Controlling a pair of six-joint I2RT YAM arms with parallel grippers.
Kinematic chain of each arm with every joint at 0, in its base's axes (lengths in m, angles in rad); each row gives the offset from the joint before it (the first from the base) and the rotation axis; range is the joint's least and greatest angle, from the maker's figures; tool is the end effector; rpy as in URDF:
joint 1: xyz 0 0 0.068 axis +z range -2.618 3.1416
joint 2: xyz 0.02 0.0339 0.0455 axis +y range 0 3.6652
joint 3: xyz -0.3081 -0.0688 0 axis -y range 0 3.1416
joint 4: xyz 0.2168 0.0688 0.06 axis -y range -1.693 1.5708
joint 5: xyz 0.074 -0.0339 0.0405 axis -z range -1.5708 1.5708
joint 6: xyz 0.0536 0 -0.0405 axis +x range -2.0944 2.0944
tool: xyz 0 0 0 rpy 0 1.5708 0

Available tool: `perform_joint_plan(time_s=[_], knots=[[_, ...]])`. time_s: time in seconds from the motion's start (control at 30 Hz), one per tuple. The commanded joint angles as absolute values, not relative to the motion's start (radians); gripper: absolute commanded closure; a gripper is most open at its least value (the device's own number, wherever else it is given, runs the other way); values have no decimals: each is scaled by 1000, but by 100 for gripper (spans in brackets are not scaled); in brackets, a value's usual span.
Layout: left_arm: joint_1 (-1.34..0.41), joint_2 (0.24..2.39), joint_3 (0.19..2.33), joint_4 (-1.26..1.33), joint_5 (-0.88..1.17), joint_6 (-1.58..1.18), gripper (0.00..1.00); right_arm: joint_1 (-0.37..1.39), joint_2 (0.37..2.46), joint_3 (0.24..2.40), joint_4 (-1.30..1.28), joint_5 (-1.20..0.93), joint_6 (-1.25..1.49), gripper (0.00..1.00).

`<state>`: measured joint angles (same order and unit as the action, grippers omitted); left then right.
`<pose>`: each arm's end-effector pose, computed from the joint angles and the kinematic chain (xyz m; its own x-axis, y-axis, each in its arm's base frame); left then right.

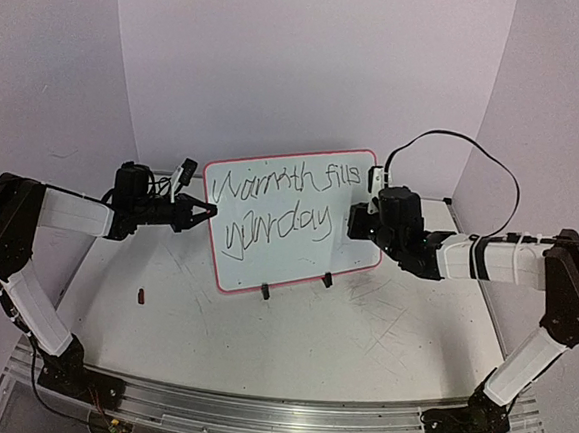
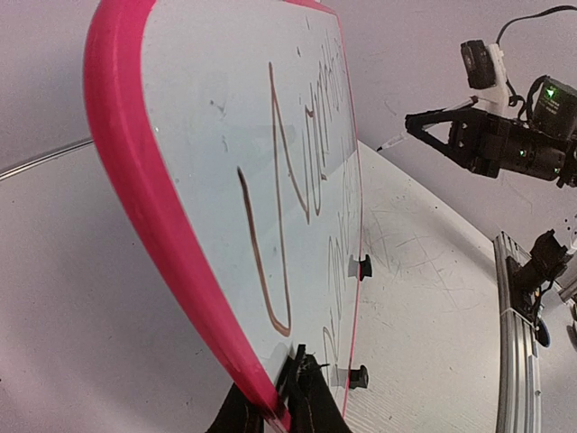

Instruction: Write a sentence on the whiteboard

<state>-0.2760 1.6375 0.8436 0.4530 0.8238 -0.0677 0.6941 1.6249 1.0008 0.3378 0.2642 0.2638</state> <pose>0.3158 -0.1303 0.2715 -0.3785 0.0594 -0.9237 0.8268 0.4704 -0.3085 0.2920 0.2248 0.3076 -0.3204 0.0608 -0.9453 -0.3536 0.9181 0.1789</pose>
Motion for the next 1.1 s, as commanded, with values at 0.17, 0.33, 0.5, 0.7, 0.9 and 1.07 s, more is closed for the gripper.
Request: perform_joint_plan(time_s=[0.17, 0.33, 0.5, 0.7, 0.9, 1.07], knots=[[-282, 1687, 854, 388, 658, 86, 100, 693, 1700, 1049, 382, 218, 260, 100], [-283, 1686, 854, 388, 658, 86, 100, 693, 1732, 1068, 397, 246, 252, 100], [-284, 1685, 856, 387, 661, 87, 100, 693, 1776, 1097, 400, 264, 237, 100], [-286, 1677, 853, 386, 657, 81, 100, 704, 1572, 1035, 318, 231, 290, 100], [-286, 1671, 859, 371, 620, 78, 100, 704, 1240, 880, 203, 145, 353, 100], [-283, 1638, 859, 353, 573, 69, 82, 704, 1096, 801, 110, 224, 293, 100]])
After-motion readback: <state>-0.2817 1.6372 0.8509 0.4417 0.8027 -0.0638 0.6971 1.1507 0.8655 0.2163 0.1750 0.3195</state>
